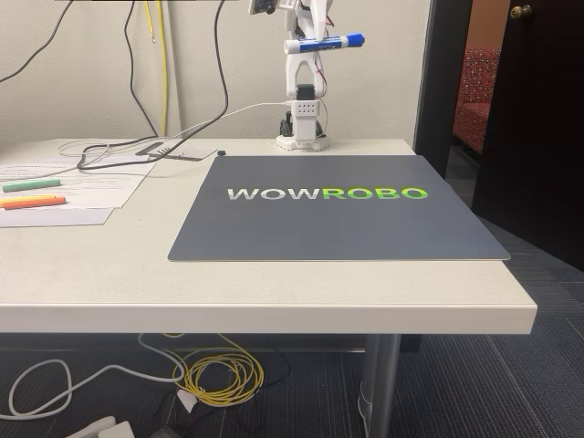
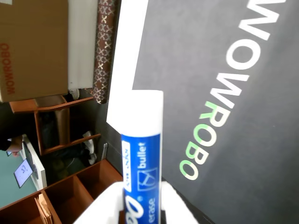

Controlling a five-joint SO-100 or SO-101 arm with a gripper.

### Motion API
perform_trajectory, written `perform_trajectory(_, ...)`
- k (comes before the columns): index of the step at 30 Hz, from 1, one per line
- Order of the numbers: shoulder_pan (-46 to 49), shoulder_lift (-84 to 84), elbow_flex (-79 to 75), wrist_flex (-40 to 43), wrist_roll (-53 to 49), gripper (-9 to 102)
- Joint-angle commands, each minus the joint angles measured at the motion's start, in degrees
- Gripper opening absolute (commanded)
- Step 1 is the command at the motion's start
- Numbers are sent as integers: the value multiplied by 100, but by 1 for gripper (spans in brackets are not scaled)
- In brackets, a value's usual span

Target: Pick up the blue marker.

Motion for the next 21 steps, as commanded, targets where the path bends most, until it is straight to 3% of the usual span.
perform_trajectory(1,97,1301,1503,-835,185,2)
perform_trajectory(9,290,3366,4377,-2276,536,2)
perform_trajectory(21,809,4430,5273,-2927,694,2)
